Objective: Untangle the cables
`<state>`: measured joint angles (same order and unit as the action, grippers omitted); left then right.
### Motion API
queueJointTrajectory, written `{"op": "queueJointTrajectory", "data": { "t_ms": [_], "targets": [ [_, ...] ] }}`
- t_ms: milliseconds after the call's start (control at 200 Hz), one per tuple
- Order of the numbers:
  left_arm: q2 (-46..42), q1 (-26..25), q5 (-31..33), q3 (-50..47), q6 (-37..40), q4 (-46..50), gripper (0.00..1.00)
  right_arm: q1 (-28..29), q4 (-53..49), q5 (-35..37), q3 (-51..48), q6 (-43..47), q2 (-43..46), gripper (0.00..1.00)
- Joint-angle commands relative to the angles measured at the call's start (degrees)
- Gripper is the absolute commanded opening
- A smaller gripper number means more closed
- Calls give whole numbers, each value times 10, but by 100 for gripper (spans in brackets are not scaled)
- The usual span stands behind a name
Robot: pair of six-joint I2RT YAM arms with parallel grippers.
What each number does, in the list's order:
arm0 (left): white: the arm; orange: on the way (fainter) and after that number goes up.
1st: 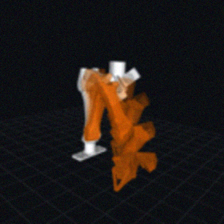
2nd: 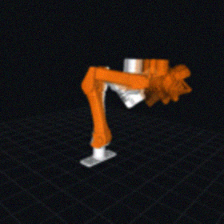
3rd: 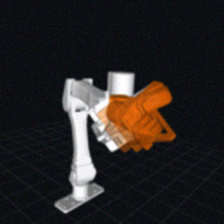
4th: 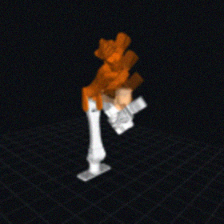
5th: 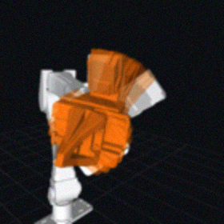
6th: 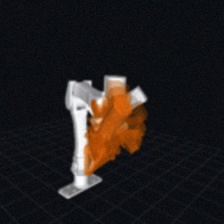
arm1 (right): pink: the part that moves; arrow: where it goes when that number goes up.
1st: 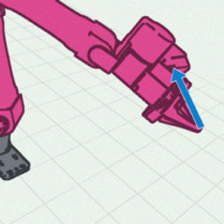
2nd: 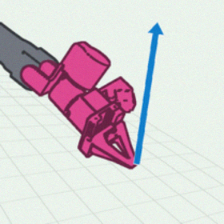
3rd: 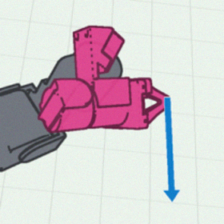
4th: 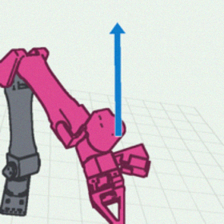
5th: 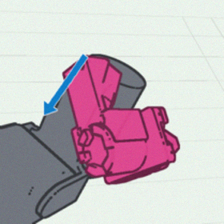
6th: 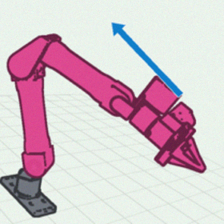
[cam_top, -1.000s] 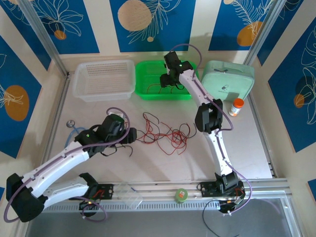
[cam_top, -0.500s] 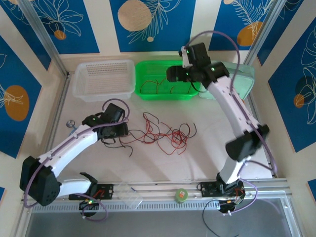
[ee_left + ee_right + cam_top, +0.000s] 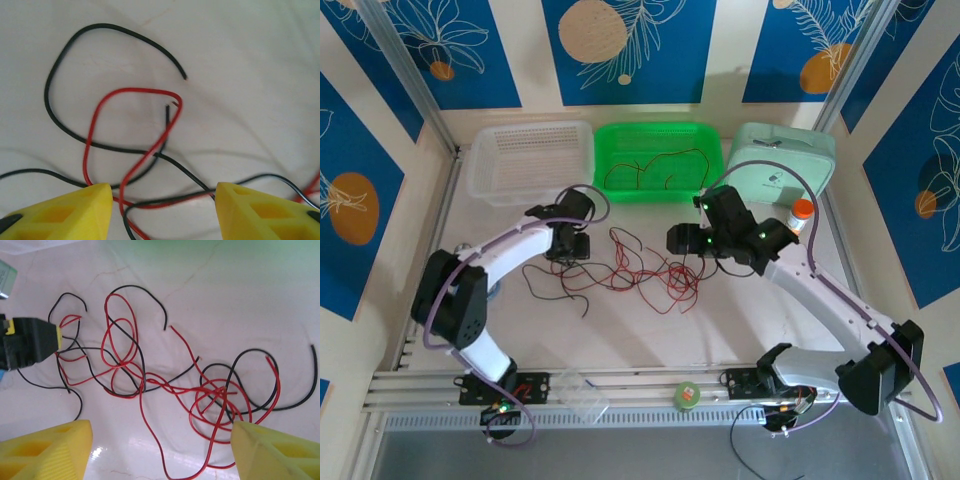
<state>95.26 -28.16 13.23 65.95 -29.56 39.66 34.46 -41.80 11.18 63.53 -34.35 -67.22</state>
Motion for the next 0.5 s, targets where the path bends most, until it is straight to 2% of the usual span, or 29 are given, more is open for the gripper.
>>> {"op": "queueJointTrajectory", "data": {
  "t_ms": [0, 165, 230, 430, 495],
  "targets": [
    [49, 6, 35, 24, 20, 18, 55, 3, 19, 14, -17, -40, 32, 73],
    [89, 6, 38, 20, 24, -6, 47, 4, 12, 23, -25, -47, 47, 72],
    [92, 7, 54, 22, 27, -11, 38, 4, 12, 20, -28, -48, 50, 69],
    [46, 6, 83, 18, 36, -16, 0, 8, 13, 14, -34, -52, 53, 59],
    [14, 4, 86, 18, 39, -11, 0, 8, 13, 14, -35, -52, 53, 54]
  ]
}}
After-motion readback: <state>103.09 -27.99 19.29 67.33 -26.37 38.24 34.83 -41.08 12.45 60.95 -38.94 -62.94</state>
